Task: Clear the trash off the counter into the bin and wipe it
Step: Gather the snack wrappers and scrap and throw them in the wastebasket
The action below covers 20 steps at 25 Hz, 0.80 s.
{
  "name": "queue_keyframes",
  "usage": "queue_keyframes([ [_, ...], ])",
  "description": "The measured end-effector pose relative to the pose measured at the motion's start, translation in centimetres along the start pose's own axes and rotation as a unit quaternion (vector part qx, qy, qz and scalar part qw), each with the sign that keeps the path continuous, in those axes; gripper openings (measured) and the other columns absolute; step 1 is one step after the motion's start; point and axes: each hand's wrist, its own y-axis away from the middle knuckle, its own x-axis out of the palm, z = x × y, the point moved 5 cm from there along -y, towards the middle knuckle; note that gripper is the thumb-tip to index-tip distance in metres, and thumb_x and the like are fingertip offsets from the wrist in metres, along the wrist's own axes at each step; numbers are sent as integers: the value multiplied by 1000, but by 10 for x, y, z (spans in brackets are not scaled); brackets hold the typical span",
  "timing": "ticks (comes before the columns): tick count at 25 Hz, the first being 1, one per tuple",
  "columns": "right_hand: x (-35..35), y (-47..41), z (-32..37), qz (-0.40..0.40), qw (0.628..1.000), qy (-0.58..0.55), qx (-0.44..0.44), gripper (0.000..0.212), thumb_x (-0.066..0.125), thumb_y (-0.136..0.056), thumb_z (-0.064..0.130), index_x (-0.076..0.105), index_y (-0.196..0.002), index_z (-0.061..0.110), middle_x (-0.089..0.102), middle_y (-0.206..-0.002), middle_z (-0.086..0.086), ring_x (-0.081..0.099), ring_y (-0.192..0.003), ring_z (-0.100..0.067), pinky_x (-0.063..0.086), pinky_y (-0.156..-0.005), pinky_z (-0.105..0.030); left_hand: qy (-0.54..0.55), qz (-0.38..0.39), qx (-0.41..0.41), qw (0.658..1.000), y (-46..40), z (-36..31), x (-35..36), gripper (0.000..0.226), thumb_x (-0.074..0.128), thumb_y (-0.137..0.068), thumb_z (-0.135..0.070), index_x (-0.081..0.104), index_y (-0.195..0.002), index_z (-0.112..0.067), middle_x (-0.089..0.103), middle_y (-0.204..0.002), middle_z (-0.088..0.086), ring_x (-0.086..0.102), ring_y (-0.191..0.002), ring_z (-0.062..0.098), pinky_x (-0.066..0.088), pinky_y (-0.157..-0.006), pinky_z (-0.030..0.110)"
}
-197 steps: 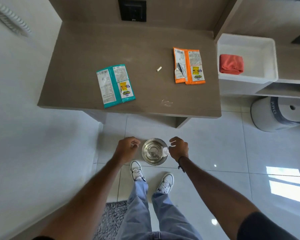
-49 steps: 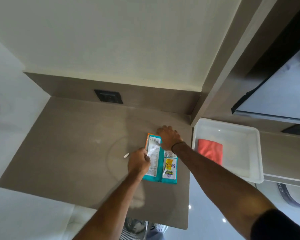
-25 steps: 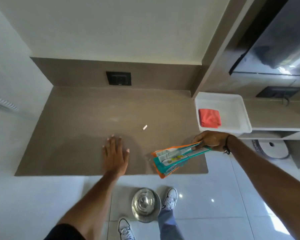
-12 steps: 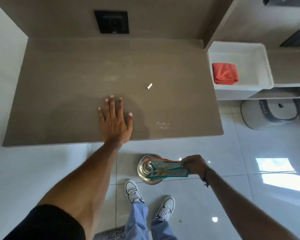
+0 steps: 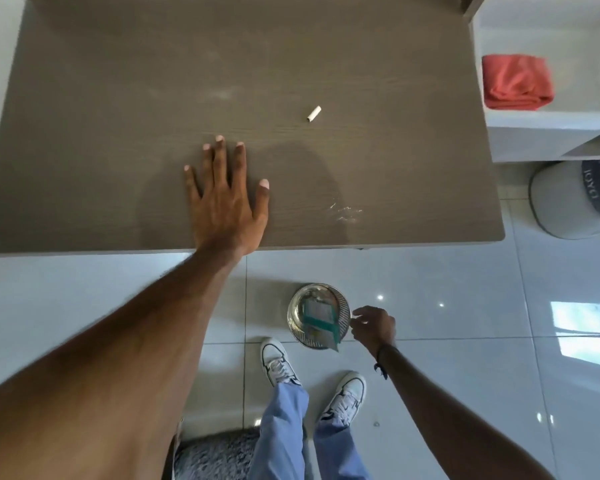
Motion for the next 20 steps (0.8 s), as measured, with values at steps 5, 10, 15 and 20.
queue_keyframes([
  [5,-45,73,64,-56,965,-28,-253,17,68,-79,10,74,-78,25,73,-75,13,72,-64,-10,62,-61,-37,12,16,4,1000,3,-2,-8,70,21,-100,-57,19,-160,-20,16,-172,10,16,-160,32,15,-127,62],
  [10,-107,114,192,-208,839,-33,-502,10,69,-86,18,70,-92,26,65,-74,16,58,-60,-3,45,-57,-7,14,17,4,1000,3,-1,-9,66,18,-102,-50,17,-161,-20,18,-172,11,18,-159,32,17,-127,62],
  [15,-122,67,326,-227,820,125,-510,36,59,-85,10,72,-119,16,66,-115,-4,67,-90,-20,56,-78,-29,16,19,7,1000,3,-1,-8,66,20,-102,-50,17,-161,-19,17,-172,13,17,-159,34,16,-127,62],
  [20,-98,31,387,-147,788,358,-479,32,54,-94,12,70,-120,20,61,-125,-4,56,-116,-32,55,-87,-42,10,27,7,1000,3,0,-9,67,18,-102,-51,15,-162,-19,14,-173,12,14,-160,33,14,-128,62],
])
